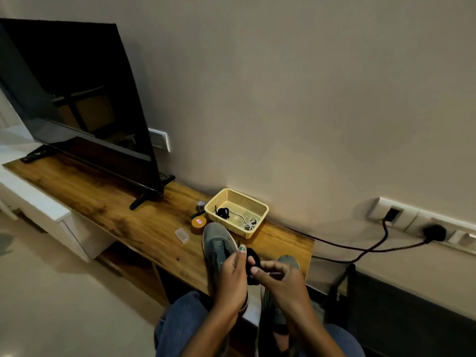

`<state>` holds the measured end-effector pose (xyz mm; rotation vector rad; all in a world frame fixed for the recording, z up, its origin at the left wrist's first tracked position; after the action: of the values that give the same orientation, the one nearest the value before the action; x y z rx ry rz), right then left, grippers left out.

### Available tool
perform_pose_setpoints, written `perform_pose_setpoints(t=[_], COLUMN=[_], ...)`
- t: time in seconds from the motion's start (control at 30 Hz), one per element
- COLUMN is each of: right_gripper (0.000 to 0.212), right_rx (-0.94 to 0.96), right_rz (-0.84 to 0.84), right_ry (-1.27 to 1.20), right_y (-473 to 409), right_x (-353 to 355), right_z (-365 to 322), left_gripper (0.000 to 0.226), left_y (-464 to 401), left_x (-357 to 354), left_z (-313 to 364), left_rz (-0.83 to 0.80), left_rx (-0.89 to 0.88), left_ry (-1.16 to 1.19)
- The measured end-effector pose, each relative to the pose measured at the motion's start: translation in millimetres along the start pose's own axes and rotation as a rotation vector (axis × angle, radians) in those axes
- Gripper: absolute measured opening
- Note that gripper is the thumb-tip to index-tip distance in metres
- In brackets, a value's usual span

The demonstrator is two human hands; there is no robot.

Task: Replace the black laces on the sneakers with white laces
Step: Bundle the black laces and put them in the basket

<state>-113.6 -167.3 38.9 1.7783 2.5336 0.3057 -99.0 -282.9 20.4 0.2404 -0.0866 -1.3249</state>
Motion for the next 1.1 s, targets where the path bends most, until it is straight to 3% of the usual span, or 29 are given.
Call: perform_pose_setpoints(t=[0.3, 0.5, 0.6, 0.7, 0.83, 0.93, 1.1], right_gripper=[0.008, 0.013, 0.016, 0.023, 0.023, 0.018, 0.010], right_rx=[-0.075, -0.156, -0.162, -0.148, -0.171, -0.198, -0.172], right_rz=[0.041, 0.108, 0.162, 0.206, 0.270, 0.173, 0.122], right_ry=[-0.080, -0.142, -0.177, -0.145, 0.122, 0.372, 0.501], right_y=[-160, -271, -322, -360, -394, -407, -401], right_x=[5, 12, 9, 2, -6, -16, -4], right_z=[45, 66, 74, 84, 105, 118, 99], left_gripper=[0.042, 0.054, 0.055, 0.054, 0.045, 0.043, 0.040], left_y=[-147, -220, -239, -246, -245, -243, -239], left_x=[27, 29, 28, 28, 31, 28, 21], left_z=[-31, -56, -51, -57, -66, -67, -69], left_rz=[0.101, 0.050, 0.037, 0.085, 0.166, 0.159, 0.133], left_rx=[0.069, 0.154, 0.104, 0.096, 0.069, 0.066, 0.051], left_ry=[-0.092, 0.560, 0.710, 0.722, 0.553, 0.470, 0.354])
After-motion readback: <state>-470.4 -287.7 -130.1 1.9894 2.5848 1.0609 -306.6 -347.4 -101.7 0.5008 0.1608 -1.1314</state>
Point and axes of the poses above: each hand's wrist, its own y-axis away from the middle knuckle, its own x-axis out of the back of the hand, z = x × y, the point moved 8 cm from there along -y, towards the middle knuckle, and after that the axes turned 8 degrees about -z, right-handed, at the moved point
